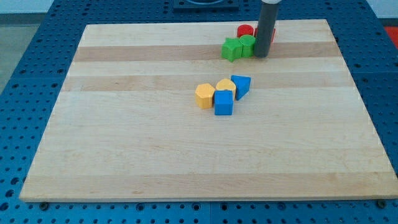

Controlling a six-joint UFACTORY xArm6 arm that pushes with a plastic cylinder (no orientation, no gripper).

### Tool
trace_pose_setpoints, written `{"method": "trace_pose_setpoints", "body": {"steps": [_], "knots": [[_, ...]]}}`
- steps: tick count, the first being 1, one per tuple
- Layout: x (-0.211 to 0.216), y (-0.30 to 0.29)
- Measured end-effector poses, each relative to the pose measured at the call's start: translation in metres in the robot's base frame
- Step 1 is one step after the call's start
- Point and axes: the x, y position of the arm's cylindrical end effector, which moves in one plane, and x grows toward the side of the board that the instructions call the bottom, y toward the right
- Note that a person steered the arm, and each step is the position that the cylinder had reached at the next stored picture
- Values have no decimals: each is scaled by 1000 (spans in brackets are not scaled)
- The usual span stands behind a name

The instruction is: Move green blocks away from the red blocks

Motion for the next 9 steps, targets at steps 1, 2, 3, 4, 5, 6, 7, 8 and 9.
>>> {"method": "trace_pose_setpoints", "body": {"steps": [1,2,3,4,5,6,7,8,9], "knots": [[0,3],[-3,13],[-15,13],[-23,8],[-20,-17],[3,-67],[30,-104],[32,-114],[33,-87]]}}
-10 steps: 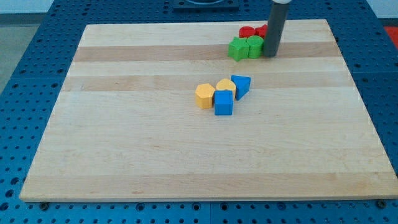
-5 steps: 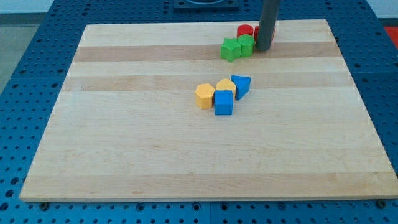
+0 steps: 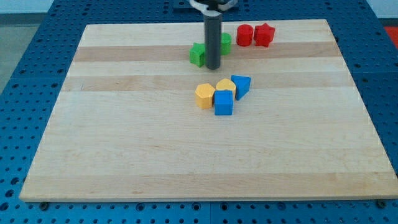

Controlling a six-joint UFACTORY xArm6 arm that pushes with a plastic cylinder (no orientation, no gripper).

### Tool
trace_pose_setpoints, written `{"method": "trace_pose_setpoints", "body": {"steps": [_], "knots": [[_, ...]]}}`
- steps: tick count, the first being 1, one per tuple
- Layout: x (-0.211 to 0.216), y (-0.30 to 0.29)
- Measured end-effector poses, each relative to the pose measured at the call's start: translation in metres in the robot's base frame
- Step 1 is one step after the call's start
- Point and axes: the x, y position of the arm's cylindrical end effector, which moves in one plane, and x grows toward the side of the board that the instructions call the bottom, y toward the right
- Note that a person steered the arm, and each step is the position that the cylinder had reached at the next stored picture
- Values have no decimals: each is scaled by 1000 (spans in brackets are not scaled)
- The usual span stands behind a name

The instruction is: Move green blocks away from the red blocks

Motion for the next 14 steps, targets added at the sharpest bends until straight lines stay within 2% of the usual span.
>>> {"method": "trace_pose_setpoints", "body": {"steps": [2,4,6,7,10,12,13,14], "knots": [[-25,65],[-61,71],[-70,36],[-59,7],[6,-80],[4,-99],[5,-59],[-17,-1]]}}
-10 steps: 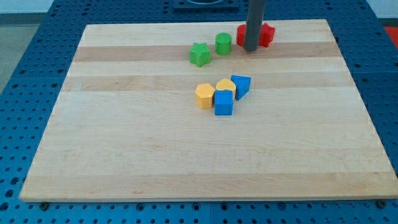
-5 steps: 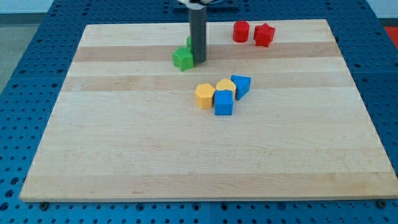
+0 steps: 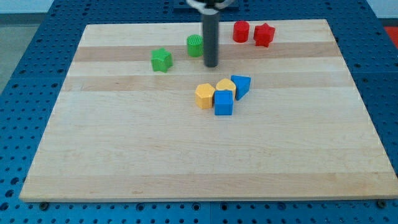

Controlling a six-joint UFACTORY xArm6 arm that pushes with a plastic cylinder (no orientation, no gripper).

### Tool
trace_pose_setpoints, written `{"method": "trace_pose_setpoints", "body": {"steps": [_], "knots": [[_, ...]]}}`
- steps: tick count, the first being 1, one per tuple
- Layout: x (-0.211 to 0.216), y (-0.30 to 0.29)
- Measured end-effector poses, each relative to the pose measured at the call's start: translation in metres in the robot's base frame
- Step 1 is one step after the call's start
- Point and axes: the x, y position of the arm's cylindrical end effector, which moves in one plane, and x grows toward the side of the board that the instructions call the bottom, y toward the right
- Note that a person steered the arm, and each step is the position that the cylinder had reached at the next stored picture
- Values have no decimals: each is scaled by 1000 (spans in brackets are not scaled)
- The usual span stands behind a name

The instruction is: Move green blocks away from the red blocks

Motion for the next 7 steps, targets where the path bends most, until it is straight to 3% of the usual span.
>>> {"method": "trace_pose_setpoints", "body": {"steps": [2,6,7], "knots": [[-47,-9],[-13,-101],[-12,-102]]}}
